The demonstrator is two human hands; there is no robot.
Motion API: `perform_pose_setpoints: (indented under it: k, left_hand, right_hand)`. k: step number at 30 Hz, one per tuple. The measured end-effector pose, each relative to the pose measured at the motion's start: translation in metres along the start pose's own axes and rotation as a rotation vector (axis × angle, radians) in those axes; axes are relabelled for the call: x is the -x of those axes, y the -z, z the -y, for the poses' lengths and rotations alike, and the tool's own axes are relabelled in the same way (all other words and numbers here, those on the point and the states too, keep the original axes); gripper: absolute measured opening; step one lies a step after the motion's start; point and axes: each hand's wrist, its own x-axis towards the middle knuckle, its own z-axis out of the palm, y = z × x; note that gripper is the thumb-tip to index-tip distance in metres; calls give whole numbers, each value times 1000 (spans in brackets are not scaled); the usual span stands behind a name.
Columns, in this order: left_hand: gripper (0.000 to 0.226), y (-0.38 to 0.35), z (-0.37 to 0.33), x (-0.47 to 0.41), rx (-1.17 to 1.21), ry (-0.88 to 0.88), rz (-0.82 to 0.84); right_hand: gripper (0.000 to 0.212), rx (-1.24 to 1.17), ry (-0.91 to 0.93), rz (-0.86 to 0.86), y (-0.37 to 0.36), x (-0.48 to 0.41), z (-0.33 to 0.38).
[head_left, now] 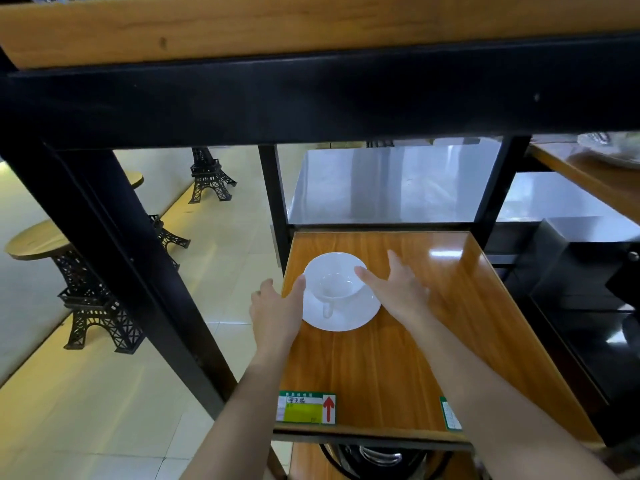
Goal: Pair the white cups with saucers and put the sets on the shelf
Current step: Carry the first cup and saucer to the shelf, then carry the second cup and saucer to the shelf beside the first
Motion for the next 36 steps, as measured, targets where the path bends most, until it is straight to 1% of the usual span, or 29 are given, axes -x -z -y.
perform_pose_setpoints:
  k: [5,9,11,14,17,19,22,24,30,36]
  left_hand:
    - [69,10,6,34,-156,-183,-20]
    - [64,13,15,72,-164,-306,-9]
    - [64,14,22,93,-186,-347,9]
    - [69,13,34,127,-270,-388,57]
    - [71,12,43,160,-308,-411,120]
    - [72,10,44,180,-301,-446,162]
    - [71,5,38,211,-293,-538,228]
    - [71,1,34,237,-292,-620,280]
    - [66,-17,31,326,-280,-852,471]
    - [61,-62,11,460,-243,-1048,752]
  right_hand:
    - [86,7,123,-32,20,35,-14]
    - [84,45,184,-32,31,71,-33]
    - [85,60,217,-22,34,92,-48]
    - [86,74,249,-8,40,123,-71]
    - [87,111,166,26,49,155,-90]
    - [88,134,161,7,59,178,-100]
    - [86,144,173,-126,81,218,-118]
    - [86,159,136,-199,98,247,-135]
    - [85,211,-71,-332,143,356,-198]
    - [80,192,-324,-501,212,482,-276]
